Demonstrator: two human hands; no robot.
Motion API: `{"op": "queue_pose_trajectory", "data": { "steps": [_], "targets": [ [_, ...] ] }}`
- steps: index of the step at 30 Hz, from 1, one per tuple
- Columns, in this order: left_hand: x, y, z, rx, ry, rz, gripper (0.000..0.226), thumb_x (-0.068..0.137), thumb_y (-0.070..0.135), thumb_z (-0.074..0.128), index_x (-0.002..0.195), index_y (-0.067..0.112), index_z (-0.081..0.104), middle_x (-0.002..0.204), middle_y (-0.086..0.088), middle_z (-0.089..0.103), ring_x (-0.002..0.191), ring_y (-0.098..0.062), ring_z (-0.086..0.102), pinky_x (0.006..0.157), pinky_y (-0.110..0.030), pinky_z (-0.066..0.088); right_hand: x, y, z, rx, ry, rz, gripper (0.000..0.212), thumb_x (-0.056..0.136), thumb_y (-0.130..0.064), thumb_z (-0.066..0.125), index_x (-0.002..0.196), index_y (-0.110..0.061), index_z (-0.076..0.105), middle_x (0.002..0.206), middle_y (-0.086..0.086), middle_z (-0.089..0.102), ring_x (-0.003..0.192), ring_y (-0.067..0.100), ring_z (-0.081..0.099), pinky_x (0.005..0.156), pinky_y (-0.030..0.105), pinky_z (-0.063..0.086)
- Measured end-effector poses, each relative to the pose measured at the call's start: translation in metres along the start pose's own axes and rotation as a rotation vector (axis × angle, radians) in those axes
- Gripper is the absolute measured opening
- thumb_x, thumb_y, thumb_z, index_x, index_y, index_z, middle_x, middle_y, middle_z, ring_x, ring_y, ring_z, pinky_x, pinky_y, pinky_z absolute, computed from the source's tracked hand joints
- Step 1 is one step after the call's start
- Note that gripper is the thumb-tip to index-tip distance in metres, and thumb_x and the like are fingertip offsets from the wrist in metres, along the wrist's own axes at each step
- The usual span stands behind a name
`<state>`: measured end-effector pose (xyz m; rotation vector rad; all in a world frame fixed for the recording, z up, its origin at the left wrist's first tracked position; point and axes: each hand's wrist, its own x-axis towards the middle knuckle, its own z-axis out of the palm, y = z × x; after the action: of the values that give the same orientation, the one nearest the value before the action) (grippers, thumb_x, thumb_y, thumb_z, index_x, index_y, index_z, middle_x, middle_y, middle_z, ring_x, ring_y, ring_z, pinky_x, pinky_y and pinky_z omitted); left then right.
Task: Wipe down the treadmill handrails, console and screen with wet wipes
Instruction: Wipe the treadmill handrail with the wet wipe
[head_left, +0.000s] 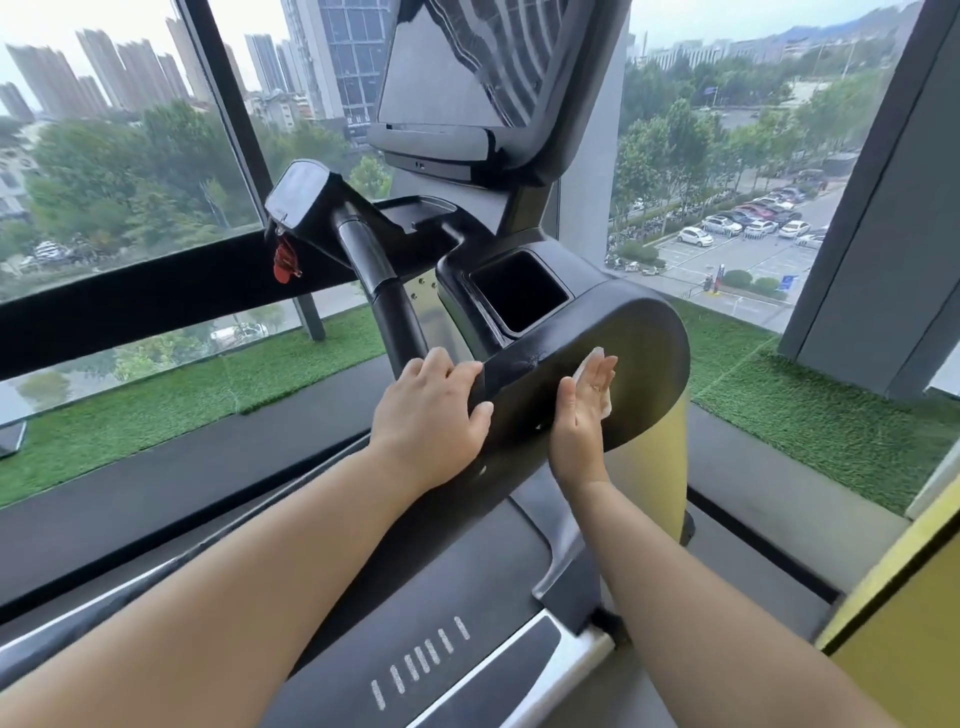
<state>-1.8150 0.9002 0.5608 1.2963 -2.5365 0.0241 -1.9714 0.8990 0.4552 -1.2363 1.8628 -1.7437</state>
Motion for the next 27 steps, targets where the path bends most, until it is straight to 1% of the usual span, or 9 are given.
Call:
{"op": "queue_pose_trajectory", "data": {
  "steps": [5, 7, 10, 12, 15, 18, 20, 23, 27],
  "targets": [
    [0.016, 0.006, 0.013, -0.073, -0.042, 0.040, 0.048, 0.098, 0.033, 0.039, 0.143, 0.018, 0.033, 0.137, 0.001, 0.032, 0.128, -0.019, 0.028, 0.108, -0.032, 0.026, -0.030, 0.004, 0.006, 0.006, -0.118, -0.126, 0.058, 0.102, -0.041, 0.020, 0.145, -0.026, -0.016, 0.150, -0.014, -0.028, 0.131, -0.010, -0.032, 0.100, 0.001, -0.018],
    [0.016, 0.004, 0.017, -0.085, -0.022, 0.055, 0.048, 0.098, 0.031, 0.039, 0.143, 0.017, 0.034, 0.137, 0.002, 0.032, 0.129, -0.018, 0.029, 0.109, -0.031, 0.025, -0.022, 0.016, -0.003, -0.092, -0.135, -0.197, 0.059, 0.099, -0.043, 0.017, 0.144, -0.026, -0.016, 0.149, -0.013, -0.028, 0.132, -0.006, -0.033, 0.106, 0.011, -0.020],
    [0.017, 0.002, 0.018, -0.091, -0.016, 0.059, 0.048, 0.098, 0.031, 0.039, 0.144, 0.017, 0.034, 0.134, 0.002, 0.034, 0.127, -0.018, 0.031, 0.107, -0.027, 0.024, 0.021, 0.016, -0.016, -0.077, -0.045, -0.048, 0.057, 0.104, -0.036, 0.019, 0.149, -0.019, -0.011, 0.154, -0.004, -0.025, 0.140, 0.011, -0.029, 0.110, 0.026, -0.023],
    [0.017, 0.002, 0.019, -0.090, -0.017, 0.057, 0.048, 0.098, 0.031, 0.040, 0.143, 0.017, 0.034, 0.133, 0.002, 0.034, 0.125, -0.017, 0.032, 0.106, -0.027, 0.025, 0.030, 0.010, -0.010, -0.022, 0.004, 0.007, 0.057, 0.104, -0.030, 0.021, 0.150, -0.016, -0.010, 0.156, 0.001, -0.025, 0.141, 0.015, -0.027, 0.104, 0.017, -0.026],
    [0.019, 0.003, 0.019, -0.092, -0.005, 0.050, 0.048, 0.098, 0.031, 0.040, 0.143, 0.017, 0.034, 0.132, 0.002, 0.034, 0.125, -0.018, 0.033, 0.105, -0.027, 0.027, 0.007, 0.009, 0.002, 0.005, -0.086, -0.065, 0.063, 0.102, -0.037, 0.024, 0.148, -0.022, -0.016, 0.150, -0.011, -0.033, 0.133, 0.000, -0.036, 0.098, 0.007, -0.027],
    [0.017, 0.006, 0.016, -0.102, -0.009, 0.035, 0.048, 0.098, 0.031, 0.039, 0.143, 0.017, 0.033, 0.131, 0.001, 0.035, 0.125, -0.017, 0.033, 0.105, -0.027, 0.028, 0.007, 0.025, -0.013, -0.020, -0.145, -0.132, 0.060, 0.099, -0.040, 0.022, 0.146, -0.027, -0.014, 0.149, -0.012, -0.030, 0.131, -0.004, -0.036, 0.108, 0.019, -0.025],
    [0.016, 0.006, 0.015, -0.121, -0.012, 0.026, 0.048, 0.098, 0.031, 0.040, 0.143, 0.017, 0.034, 0.131, 0.001, 0.036, 0.126, -0.017, 0.033, 0.105, -0.027, 0.028, 0.033, 0.018, -0.020, 0.062, -0.053, 0.034, 0.055, 0.105, -0.035, 0.020, 0.150, -0.021, -0.008, 0.155, -0.003, -0.023, 0.140, 0.009, -0.026, 0.114, 0.031, -0.019],
    [0.016, 0.006, 0.015, -0.139, -0.009, 0.013, 0.047, 0.098, 0.031, 0.040, 0.143, 0.017, 0.035, 0.130, 0.000, 0.037, 0.126, -0.018, 0.033, 0.105, -0.029, 0.029, 0.040, 0.000, -0.011, 0.060, 0.053, 0.200, 0.056, 0.104, -0.035, 0.017, 0.152, -0.015, -0.006, 0.158, 0.004, -0.018, 0.145, 0.017, -0.018, 0.116, 0.031, -0.013],
    [0.017, 0.007, 0.016, -0.130, -0.012, 0.015, 0.047, 0.097, 0.030, 0.040, 0.143, 0.017, 0.035, 0.131, -0.001, 0.036, 0.126, -0.020, 0.033, 0.105, -0.031, 0.030, -0.012, -0.002, -0.003, 0.099, -0.148, -0.024, 0.057, 0.104, -0.032, 0.018, 0.149, -0.023, -0.015, 0.153, -0.007, -0.030, 0.134, 0.000, -0.028, 0.108, 0.024, -0.021]
  ]
}}
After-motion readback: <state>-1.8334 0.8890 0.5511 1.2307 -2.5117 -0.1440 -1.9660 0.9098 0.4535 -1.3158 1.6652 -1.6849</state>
